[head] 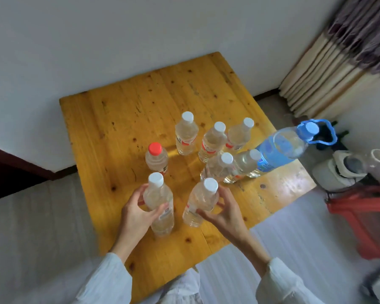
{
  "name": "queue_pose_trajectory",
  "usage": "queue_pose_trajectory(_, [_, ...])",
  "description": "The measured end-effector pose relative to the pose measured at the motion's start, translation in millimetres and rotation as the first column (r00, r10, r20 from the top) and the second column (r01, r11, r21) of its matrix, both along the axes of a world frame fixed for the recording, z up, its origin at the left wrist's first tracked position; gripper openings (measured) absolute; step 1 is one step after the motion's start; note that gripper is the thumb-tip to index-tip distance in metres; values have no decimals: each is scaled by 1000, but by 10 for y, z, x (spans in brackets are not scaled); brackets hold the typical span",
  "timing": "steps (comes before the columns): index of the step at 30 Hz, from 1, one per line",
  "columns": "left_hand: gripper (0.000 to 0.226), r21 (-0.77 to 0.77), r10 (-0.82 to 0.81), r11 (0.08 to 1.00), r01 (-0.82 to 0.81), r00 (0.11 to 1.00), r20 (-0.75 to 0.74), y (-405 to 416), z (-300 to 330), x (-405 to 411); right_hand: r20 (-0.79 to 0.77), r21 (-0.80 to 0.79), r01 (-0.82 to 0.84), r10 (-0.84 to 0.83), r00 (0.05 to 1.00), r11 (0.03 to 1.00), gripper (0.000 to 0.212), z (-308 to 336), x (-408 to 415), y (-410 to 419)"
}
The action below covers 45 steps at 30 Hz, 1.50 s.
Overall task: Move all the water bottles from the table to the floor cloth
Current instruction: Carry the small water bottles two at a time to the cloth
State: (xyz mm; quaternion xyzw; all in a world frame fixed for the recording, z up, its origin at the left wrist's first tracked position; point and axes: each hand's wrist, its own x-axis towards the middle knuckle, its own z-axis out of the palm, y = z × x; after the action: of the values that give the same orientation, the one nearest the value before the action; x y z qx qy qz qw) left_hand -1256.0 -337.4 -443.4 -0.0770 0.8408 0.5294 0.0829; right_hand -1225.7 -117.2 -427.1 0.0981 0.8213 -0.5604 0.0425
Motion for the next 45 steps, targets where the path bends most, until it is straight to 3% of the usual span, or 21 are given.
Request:
queue_pose_trajectory(7, [63,125,-269,953,274,961,-58,719,341,391,-50,-30,315,-316,948,949,60,239,1068,652])
queue_pose_trajectory(13, [59,136,-549,811,569,820,-160,1606,528,1179,-98,-65,591,-594,798,804,61,463,2468,1181])
queue_pose_trajectory(16, [64,151,-643,732,665,747,-169,2058,622,1728,-120,-47,714,-714,690,699,60,613,3304,1387])
queue_pose_trajectory(19, [82,215,-733,632,745,664,-147,2548,735,2331,-136,-43,818,-814,565,574,60,773,4154,1560])
queue_pose_trajectory(25, [77,197,-910,335,921,371,-186,3581,954,3661,-179,-25,978,-964,198,206,57,986,5778,1765])
queue_pose_trajectory(31, [51,231,-961,-29,972,37,-275,4640,1073,5114,-203,-23,988,-967,-154,-153,51,1087,7170,1947])
queue_pose_trajectory(36, [54,289,-949,-248,925,-172,-265,5521,1006,6350,-198,-55,906,-885,-421,-419,48,1027,8221,2256])
queue_pose_trajectory(40, [48,246,-888,-433,867,-363,-284,6226,962,7350,-172,-59,812,-795,-581,-580,55,1010,9045,2585])
queue_pose_trajectory(45, [54,220,-818,-566,795,-509,-266,6924,977,8465,-158,-64,693,-678,-718,-718,58,1040,9935,2943])
